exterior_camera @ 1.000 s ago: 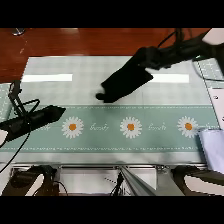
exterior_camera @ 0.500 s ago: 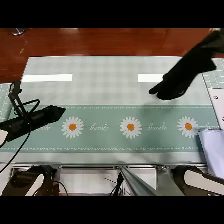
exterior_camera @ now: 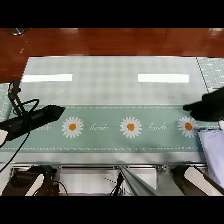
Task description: Fold the shirts.
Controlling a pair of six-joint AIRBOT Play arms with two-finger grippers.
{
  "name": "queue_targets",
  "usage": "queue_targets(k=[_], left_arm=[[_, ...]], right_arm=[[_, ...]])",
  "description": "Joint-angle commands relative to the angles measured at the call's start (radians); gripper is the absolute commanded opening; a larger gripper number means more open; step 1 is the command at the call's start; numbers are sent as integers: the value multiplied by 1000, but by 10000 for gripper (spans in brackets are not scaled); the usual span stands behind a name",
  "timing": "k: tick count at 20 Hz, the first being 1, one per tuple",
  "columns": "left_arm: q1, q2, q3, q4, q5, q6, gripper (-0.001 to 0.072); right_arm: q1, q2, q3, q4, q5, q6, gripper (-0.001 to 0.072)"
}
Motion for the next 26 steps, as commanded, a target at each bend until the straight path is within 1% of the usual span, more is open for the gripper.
queue_targets(k=[1, 5, 6, 8, 9, 10, 11, 12, 13, 14, 15, 16, 17, 18, 19, 20, 21, 22, 23, 24, 25, 26], left_arm=[[0, -1, 0, 0, 13, -1, 22], [0, -1, 0, 0, 26, -1, 22], [0, -1, 0, 0, 35, -1, 23], [0, -1, 0, 0, 47, -1, 22], [0, -1, 0, 0, 47, -1, 23], [0, -1, 0, 0, 47, -1, 23], [0, -1, 0, 0, 40, -1, 23], [-4, -1, 0, 0, 39, 18, 22], [-8, -1, 0, 0, 46, 53, 23], [-7, -1, 4, 0, 59, 57, 23], [-1, -2, 16, 1, 84, 82, 23], [11, -9, 49, 0, 96, 116, 23], [29, -24, 99, 0, 89, 129, 23], [45, -46, 162, 1, 66, 129, 22], [58, -75, 241, 0, 27, 144, 22], [64, -111, 328, 0, -9, 164, 22], [63, -153, 415, 0, -26, 166, 22], [57, -207, 518, -12, -45, 166, 22], [45, -264, 616, -19, -67, 165, 21], [18, -330, 719, -18, -89, 165, 21], [-17, -388, 797, -18, -104, 165, 21], [-67, -449, 857, -18, -119, 165, 21]], right_arm=[[-162, 154, -207, -172, 21, -10, 23], [-360, 313, -417, -479, 20, -20, 23], [-396, 343, -449, -515, 20, 1, 23], [-413, 409, -519, -536, 20, -3, 24], [-413, 437, -550, -588, 18, 5, 28], [-413, 451, -580, -645, 15, 28, 144], [-413, 449, -603, -664, 15, 41, 440], [-412, 435, -609, -630, -3, 34, 593], [-412, 423, -605, -583, -32, 21, 591], [-412, 417, -599, -545, -83, 16, 591], [-412, 416, -590, -503, -153, 16, 589], [-412, 416, -570, -428, -245, 3, 513], [-412, 410, -541, -322, -344, -30, 378], [-412, 395, -500, -146, -453, -109, 208], [-405, 372, -454, 54, -536, -213, 25], [-381, 340, -404, 266, -619, -296, 23], [-330, 301, -353, 445, -684, -325, 23], [-262, 259, -307, 556, -719, -340, 23], [-162, 214, -262, 597, -729, -344, 23], [-46, 175, -234, 586, -715, -344, 22], [97, 141, -230, 541, -685, -345, 23], [246, 106, -230, 440, -639, -346, 23]])
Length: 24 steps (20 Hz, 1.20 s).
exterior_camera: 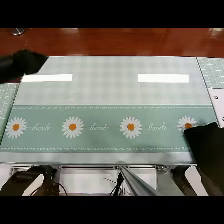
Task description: Fold the shirts.
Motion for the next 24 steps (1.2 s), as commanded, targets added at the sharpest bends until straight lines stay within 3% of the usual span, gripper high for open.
queue_targets(k=[1, 3, 6, 10, 24], left_arm=[[-121, -191, 238, -5, -76, 10, 21], [-249, -268, 211, 86, -119, 10, 21], [-353, -349, 64, 370, -143, -97, 22], [-340, -372, 0, 396, -188, -114, 22], [-341, -372, 0, 395, -180, -116, 23]], right_arm=[[469, -131, 45, -104, 45, -51, 23], [787, -186, -60, -439, 80, 10, 23], [1048, -251, -290, -842, -33, 257, 21], [1015, -305, -324, -821, -64, 383, 21], [1003, -302, -324, -809, -40, 378, 22]])
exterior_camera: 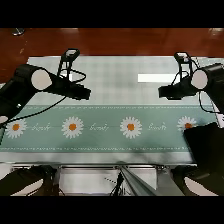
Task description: Fold the shirts.
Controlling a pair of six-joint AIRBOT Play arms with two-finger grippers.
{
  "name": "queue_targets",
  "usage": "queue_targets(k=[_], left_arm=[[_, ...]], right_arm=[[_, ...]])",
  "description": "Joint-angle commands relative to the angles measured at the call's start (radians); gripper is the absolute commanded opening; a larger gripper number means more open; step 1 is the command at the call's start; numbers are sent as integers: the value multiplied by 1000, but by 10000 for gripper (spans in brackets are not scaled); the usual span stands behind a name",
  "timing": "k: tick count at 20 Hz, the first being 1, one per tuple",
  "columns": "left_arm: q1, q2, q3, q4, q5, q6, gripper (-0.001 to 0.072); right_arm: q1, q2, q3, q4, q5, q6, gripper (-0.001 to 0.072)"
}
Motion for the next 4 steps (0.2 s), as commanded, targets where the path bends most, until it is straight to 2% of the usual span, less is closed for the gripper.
queue_targets(k=[1, 4], left_arm=[[-1, 0, 0, 2, 0, 0, 23], [-1, 0, 0, 2, 0, 0, 23]], right_arm=[[0, 0, 0, -2, 0, 3, 22], [0, 0, 0, -2, 0, 3, 22]])
